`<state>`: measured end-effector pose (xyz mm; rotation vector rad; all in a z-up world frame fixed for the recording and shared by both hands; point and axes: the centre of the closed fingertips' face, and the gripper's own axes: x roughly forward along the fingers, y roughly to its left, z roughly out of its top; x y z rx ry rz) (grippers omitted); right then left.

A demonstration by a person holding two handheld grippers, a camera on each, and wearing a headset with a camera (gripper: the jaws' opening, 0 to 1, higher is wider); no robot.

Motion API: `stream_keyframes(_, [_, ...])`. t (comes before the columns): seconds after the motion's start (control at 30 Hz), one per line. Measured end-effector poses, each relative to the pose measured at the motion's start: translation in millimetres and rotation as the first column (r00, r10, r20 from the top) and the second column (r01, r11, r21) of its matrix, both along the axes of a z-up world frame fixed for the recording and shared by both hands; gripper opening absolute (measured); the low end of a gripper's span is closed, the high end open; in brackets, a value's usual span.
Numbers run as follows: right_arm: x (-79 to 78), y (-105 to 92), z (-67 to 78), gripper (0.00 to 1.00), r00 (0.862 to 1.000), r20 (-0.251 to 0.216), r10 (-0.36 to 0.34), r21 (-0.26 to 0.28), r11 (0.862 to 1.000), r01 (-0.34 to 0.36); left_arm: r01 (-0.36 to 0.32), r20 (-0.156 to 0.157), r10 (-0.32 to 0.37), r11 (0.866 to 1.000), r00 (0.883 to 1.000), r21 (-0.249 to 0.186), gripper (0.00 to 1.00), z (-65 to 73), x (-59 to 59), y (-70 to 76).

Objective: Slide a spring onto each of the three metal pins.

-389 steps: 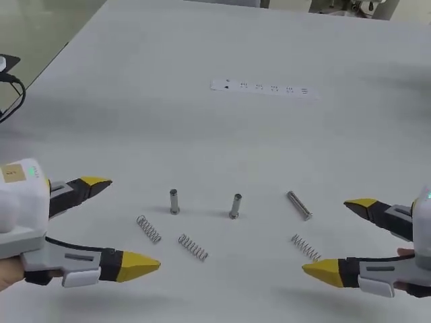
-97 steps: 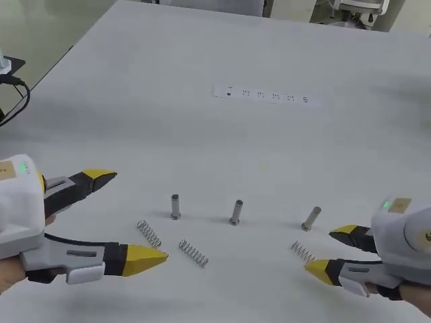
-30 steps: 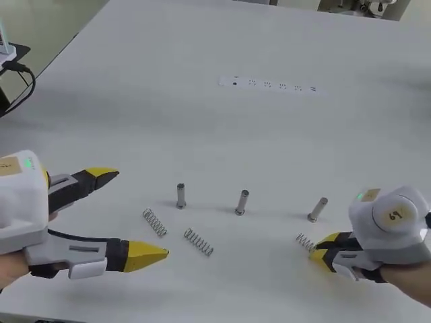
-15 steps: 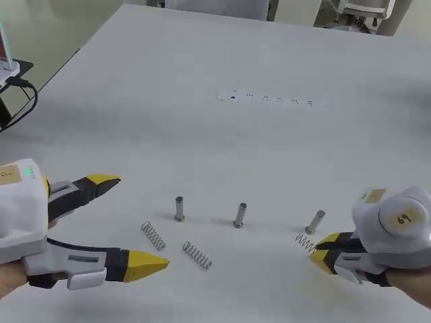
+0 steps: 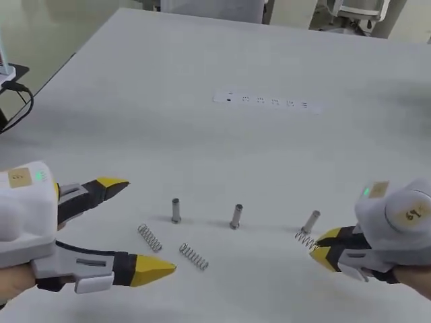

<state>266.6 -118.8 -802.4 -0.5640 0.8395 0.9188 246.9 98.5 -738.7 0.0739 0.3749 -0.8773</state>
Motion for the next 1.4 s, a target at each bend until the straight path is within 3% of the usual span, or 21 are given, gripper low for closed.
stream_keyframes(0.2, [-1.6,0.8,2.4,0.08,0.999,-0.002,0.038,-0.013,0.999,-0.038,0.009,0.015,-0.009,1.000,1.000,-0.012,0.86,3.1,3.5,-6.0])
stream_keyframes(0.7, [-4.8,10.6,10.9,0.08,0.995,0.016,0.101,-0.021,0.995,-0.100,0.095,-0.006,-0.095,0.995,0.995,-0.015,0.76,-5.1,-7.3,-34.9])
stream_keyframes(1.03, [-6.0,16.3,18.3,0.08,0.992,0.018,0.128,-0.006,0.992,-0.127,0.152,0.000,-0.153,0.987,0.988,-0.043,0.73,-2.0,-1.9,-54.1])
stream_keyframes(1.13, [-6.3,20.2,22.4,0.08,0.990,0.023,0.140,-0.002,0.990,-0.140,0.173,-0.007,-0.173,0.984,0.985,-0.048,0.64,-1.8,-1.9,-57.0])
stream_keyframes(1.2, [-5.9,21.8,23.9,0.08,0.989,0.026,0.144,-0.002,0.990,-0.144,0.185,0.000,-0.186,0.981,0.983,-0.054,0.64,-0.5,-1.8,-59.4])
stream_keyframes(1.4, [-9.4,32.4,28.6,0.08,0.979,0.043,0.200,-0.010,0.980,-0.200,0.217,-0.002,-0.217,0.974,0.976,-0.061,0.61,2.2,2.8,-68.2])
